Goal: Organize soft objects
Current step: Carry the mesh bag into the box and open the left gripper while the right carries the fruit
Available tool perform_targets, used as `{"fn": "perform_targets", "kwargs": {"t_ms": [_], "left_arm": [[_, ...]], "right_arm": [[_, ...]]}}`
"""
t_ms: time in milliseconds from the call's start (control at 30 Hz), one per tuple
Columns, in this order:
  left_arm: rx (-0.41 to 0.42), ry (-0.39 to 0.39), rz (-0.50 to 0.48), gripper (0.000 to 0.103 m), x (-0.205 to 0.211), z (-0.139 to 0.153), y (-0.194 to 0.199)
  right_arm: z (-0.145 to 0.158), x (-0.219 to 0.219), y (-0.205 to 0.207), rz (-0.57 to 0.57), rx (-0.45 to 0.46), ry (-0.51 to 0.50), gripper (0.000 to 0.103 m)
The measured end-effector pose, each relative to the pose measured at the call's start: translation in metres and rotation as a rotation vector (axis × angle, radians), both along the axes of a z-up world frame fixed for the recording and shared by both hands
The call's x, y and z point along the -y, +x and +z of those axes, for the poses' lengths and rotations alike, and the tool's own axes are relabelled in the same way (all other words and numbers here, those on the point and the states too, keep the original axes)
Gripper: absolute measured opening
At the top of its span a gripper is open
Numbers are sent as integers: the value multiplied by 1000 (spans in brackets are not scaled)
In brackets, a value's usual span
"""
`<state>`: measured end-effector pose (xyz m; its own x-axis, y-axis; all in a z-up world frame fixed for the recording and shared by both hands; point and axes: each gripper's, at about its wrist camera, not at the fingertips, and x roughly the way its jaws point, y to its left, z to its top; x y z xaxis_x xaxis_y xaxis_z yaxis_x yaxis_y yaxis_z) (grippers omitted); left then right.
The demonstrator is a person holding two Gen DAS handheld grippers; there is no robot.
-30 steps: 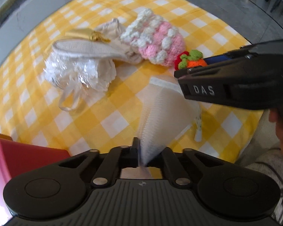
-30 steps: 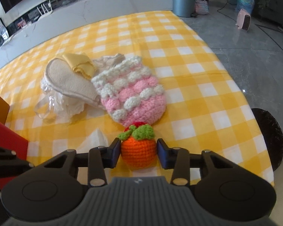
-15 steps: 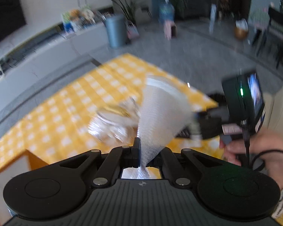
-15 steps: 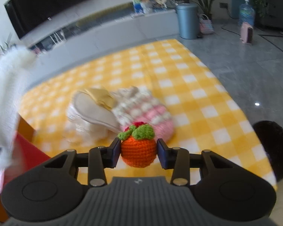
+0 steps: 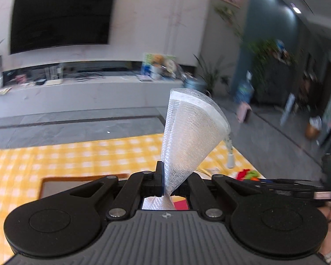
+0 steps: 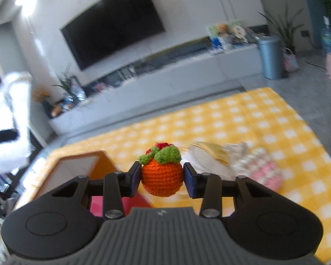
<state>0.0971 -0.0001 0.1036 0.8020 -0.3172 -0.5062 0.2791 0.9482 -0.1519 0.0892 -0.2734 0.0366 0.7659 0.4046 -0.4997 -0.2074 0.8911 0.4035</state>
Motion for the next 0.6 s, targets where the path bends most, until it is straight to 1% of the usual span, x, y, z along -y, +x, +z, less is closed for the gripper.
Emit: {"fn": "perform_targets", "kwargs": {"t_ms": [167,267,433,500,533,600], "left_arm": [[-1,-101,86,1,-49,-17,-2],[-15,-164,120,1,-80,-27,0],[-59,-269,130,1,-118,-43,14],[-67,-286,113,1,-132,-47,22],[-68,-276,107,1,-134,-50,27],[-65,-210,121,1,-133,-56,28]], "right_arm": [[24,-50,-7,108,43,-5,41],[37,-80,-10,159,79,-33,41],[44,-132,-5,229,109,-109,41],[40,-151,4,233,98,-133,41],[37,-160,8,230,93,-150,41],[30,-176,17,238,82,-186,41]]}}
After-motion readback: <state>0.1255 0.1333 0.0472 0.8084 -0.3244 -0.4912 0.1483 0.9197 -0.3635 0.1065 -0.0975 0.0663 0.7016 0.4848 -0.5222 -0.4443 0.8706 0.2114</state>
